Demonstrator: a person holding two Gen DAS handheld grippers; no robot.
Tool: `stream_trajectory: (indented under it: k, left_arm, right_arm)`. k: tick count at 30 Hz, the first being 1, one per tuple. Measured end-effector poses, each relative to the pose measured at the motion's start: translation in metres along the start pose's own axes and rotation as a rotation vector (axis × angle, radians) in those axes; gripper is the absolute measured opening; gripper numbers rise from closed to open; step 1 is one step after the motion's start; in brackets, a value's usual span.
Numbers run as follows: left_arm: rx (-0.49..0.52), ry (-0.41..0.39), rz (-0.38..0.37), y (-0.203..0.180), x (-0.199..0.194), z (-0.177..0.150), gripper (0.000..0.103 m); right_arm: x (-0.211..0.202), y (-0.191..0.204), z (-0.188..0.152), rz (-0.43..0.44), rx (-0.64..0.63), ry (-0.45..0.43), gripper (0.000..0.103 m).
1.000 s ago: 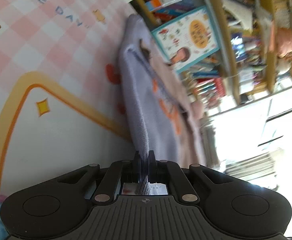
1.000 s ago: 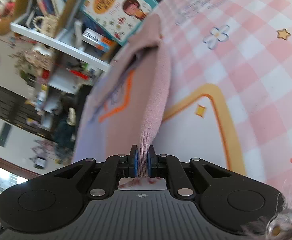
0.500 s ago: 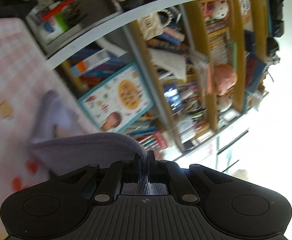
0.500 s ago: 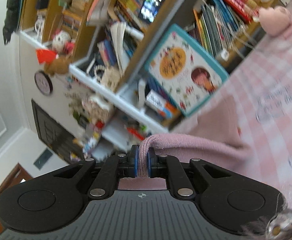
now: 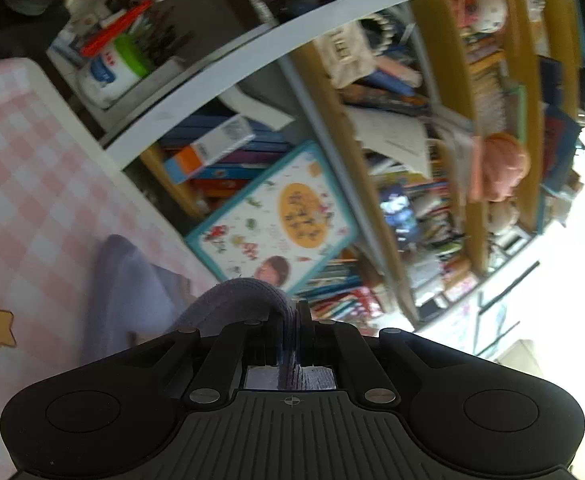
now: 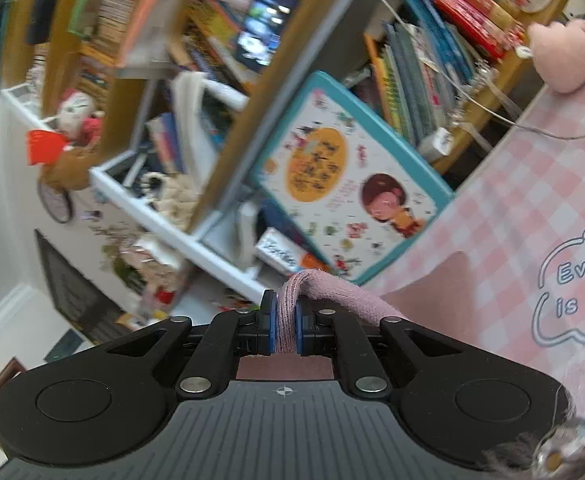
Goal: Fold clothes
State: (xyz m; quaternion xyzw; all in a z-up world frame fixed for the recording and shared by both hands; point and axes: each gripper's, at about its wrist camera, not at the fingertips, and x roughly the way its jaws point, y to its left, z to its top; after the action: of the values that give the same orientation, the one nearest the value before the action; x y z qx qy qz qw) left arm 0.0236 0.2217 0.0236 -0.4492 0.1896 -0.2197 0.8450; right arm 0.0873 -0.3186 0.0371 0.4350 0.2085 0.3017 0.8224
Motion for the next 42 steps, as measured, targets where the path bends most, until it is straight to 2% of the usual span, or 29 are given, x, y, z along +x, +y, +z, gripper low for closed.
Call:
stream_trajectory:
  k: [9, 16, 19, 20, 23, 26, 28, 30, 32, 33, 36, 39, 41, 42]
  left_arm:
    - [-0.035, 0.023, 0.121, 0.037, 0.035, 0.006, 0.004]
    - [-0.081, 0.049, 0.169, 0.065, 0.046, 0.0, 0.005]
    - [-0.096, 0.056, 0.195, 0.073, 0.05, -0.002, 0.009]
    - [-0.099, 0.055, 0.213, 0.075, 0.051, -0.002, 0.013]
    - [-0.13, 0.056, 0.214, 0.085, 0.052, -0.003, 0.015]
    - [-0.146, 0.057, 0.2, 0.089, 0.051, -0.002, 0.016]
    - [-0.143, 0.047, 0.19, 0.088, 0.049, 0.0, 0.021]
    - [-0.128, 0.004, 0.169, 0.085, 0.041, 0.003, 0.042]
    - [-0.095, -0.034, 0.16, 0.08, 0.035, 0.004, 0.059]
    - [-0.068, -0.048, 0.164, 0.076, 0.033, 0.004, 0.062]
    - [0.013, -0.092, 0.177, 0.066, 0.028, 0.003, 0.062]
    - [0.095, -0.135, 0.19, 0.056, 0.022, 0.002, 0.062]
    - [0.219, -0.136, 0.232, 0.04, 0.028, -0.003, 0.059]
    - [0.294, -0.139, 0.272, 0.031, 0.032, -0.008, 0.052]
  right_arm:
    - [0.045, -0.039, 0.0, -0.1, 0.025, 0.038, 0.008]
    - [0.064, -0.068, -0.007, -0.165, 0.084, 0.077, 0.012]
    - [0.068, -0.077, -0.01, -0.186, 0.11, 0.089, 0.012]
    - [0.069, -0.08, -0.011, -0.191, 0.117, 0.091, 0.013]
    - [0.069, -0.086, -0.012, -0.204, 0.129, 0.091, 0.023]
    - [0.068, -0.092, -0.012, -0.188, 0.153, 0.081, 0.025]
    - [0.066, -0.092, -0.011, -0.178, 0.151, 0.067, 0.027]
    - [0.063, -0.09, -0.009, -0.182, 0.138, 0.048, 0.03]
    - [0.059, -0.086, -0.006, -0.198, 0.103, 0.023, 0.034]
    - [0.056, -0.083, -0.005, -0.212, 0.08, 0.005, 0.037]
    - [0.047, -0.072, -0.002, -0.281, -0.022, -0.065, 0.042]
    - [0.045, -0.051, -0.005, -0.389, -0.246, -0.106, 0.042]
    - [0.044, -0.037, -0.008, -0.454, -0.4, -0.128, 0.042]
    - [0.047, -0.029, -0.013, -0.473, -0.493, -0.126, 0.042]
